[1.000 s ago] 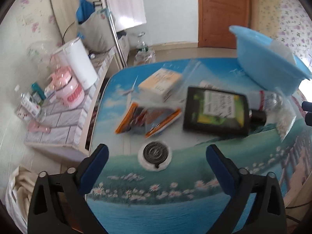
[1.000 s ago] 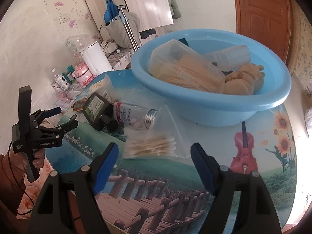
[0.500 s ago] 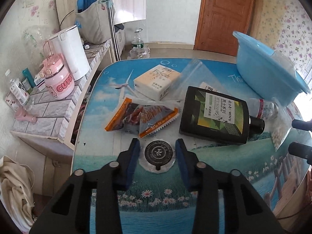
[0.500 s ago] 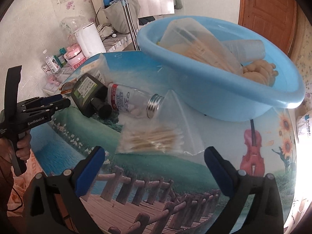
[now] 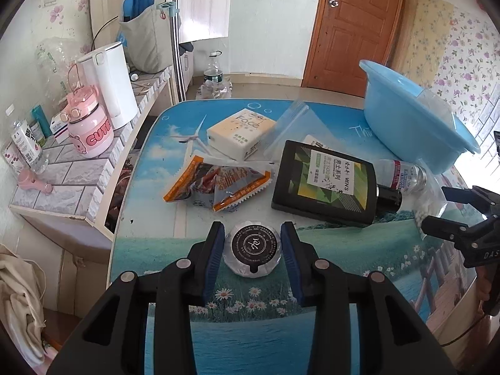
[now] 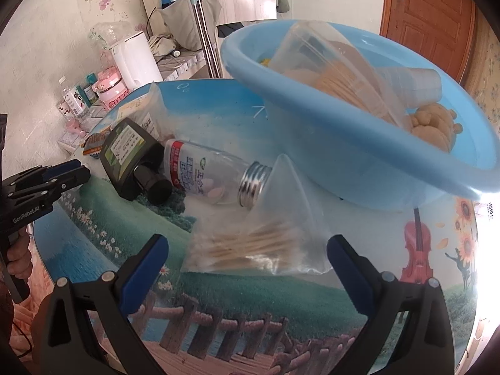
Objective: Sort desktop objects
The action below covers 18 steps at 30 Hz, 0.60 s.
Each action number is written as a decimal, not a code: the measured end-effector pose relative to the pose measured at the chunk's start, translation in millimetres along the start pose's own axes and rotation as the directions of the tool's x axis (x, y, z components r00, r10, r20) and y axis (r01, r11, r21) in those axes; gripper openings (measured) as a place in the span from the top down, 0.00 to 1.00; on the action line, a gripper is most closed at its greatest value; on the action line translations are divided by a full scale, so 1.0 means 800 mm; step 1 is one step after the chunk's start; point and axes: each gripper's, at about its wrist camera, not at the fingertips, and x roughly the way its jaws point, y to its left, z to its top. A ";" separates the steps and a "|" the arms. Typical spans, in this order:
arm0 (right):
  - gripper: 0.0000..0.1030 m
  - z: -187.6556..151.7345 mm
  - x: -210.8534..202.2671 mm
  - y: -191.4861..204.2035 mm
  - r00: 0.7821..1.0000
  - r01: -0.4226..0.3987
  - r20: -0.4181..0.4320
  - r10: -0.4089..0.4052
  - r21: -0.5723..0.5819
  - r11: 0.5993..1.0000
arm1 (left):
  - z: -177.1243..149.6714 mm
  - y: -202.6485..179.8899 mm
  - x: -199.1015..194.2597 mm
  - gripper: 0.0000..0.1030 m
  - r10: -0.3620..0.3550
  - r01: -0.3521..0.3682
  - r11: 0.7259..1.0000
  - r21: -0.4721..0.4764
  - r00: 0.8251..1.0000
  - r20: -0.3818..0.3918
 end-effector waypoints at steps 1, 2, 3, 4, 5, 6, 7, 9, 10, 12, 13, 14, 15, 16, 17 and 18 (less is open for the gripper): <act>0.00 0.000 0.000 0.001 1.000 0.003 0.004 -0.003 -0.002 1.000 | 0.000 -0.001 -0.001 0.65 0.001 -0.001 1.000 0.002 1.000 0.001; 0.02 0.001 0.002 0.002 1.000 0.009 0.008 -0.009 -0.007 1.000 | -0.001 -0.003 -0.001 0.65 0.001 -0.001 1.000 0.003 1.000 0.000; 0.08 0.001 0.002 0.002 1.000 0.019 0.013 -0.019 -0.013 1.000 | -0.001 -0.004 -0.001 0.65 0.003 -0.003 1.000 0.004 1.000 -0.001; 0.12 0.001 0.003 0.002 1.000 0.025 0.015 -0.024 -0.021 0.999 | -0.002 -0.005 -0.002 0.65 0.005 -0.005 1.000 0.002 1.000 -0.003; 0.24 0.000 0.003 0.004 1.000 0.020 0.020 -0.019 -0.033 0.999 | -0.002 -0.007 -0.003 0.65 0.005 -0.005 1.000 0.002 1.000 -0.003; 0.29 -0.001 0.001 0.005 0.999 0.015 0.033 -0.014 -0.044 0.999 | -0.003 -0.008 -0.004 0.65 0.005 -0.005 1.000 0.001 1.000 -0.002; 0.32 -0.002 -0.001 0.006 0.999 0.021 0.044 -0.019 -0.055 0.998 | -0.003 -0.010 -0.004 0.65 0.005 -0.005 1.000 0.001 1.000 -0.002; 0.33 -0.004 -0.006 0.006 0.998 0.032 0.055 -0.028 -0.066 0.997 | -0.005 -0.015 -0.006 0.65 0.004 -0.004 1.000 0.006 1.000 -0.003; 0.33 -0.006 -0.010 0.004 0.998 0.026 0.060 -0.023 -0.061 0.998 | -0.005 -0.018 -0.007 0.65 0.004 -0.004 1.000 0.008 1.000 -0.003; 0.33 -0.012 -0.019 -0.002 0.997 0.019 0.070 -0.016 -0.043 0.999 | -0.006 -0.024 -0.009 0.65 0.000 0.000 1.000 0.007 1.000 -0.003; 0.33 -0.015 -0.023 -0.006 0.997 0.019 0.075 -0.017 -0.035 0.999 | -0.006 -0.027 -0.011 0.65 -0.005 0.005 1.000 0.005 1.000 -0.002; 0.33 -0.018 -0.027 -0.010 0.997 0.021 0.078 -0.019 -0.024 0.999 | -0.007 -0.030 -0.013 0.65 -0.009 0.009 1.000 0.005 1.000 0.001; 0.33 -0.022 -0.032 -0.015 0.996 0.028 0.080 -0.027 -0.011 1.000 | -0.007 -0.034 -0.015 0.65 -0.014 0.014 1.000 0.007 1.000 0.002; 0.33 -0.026 -0.036 -0.021 0.996 0.036 0.081 -0.036 0.001 0.999 | -0.008 -0.039 -0.016 0.65 -0.018 0.018 1.000 0.011 1.000 0.002; 0.33 -0.031 -0.041 -0.027 0.996 0.045 0.082 -0.046 0.014 0.999 | -0.009 -0.043 -0.018 0.65 -0.020 0.020 1.000 0.014 1.000 0.004; 0.33 -0.037 -0.045 -0.035 0.995 0.059 0.082 -0.061 0.030 0.998 | -0.010 -0.048 -0.019 0.65 -0.022 0.022 1.000 0.016 1.000 0.006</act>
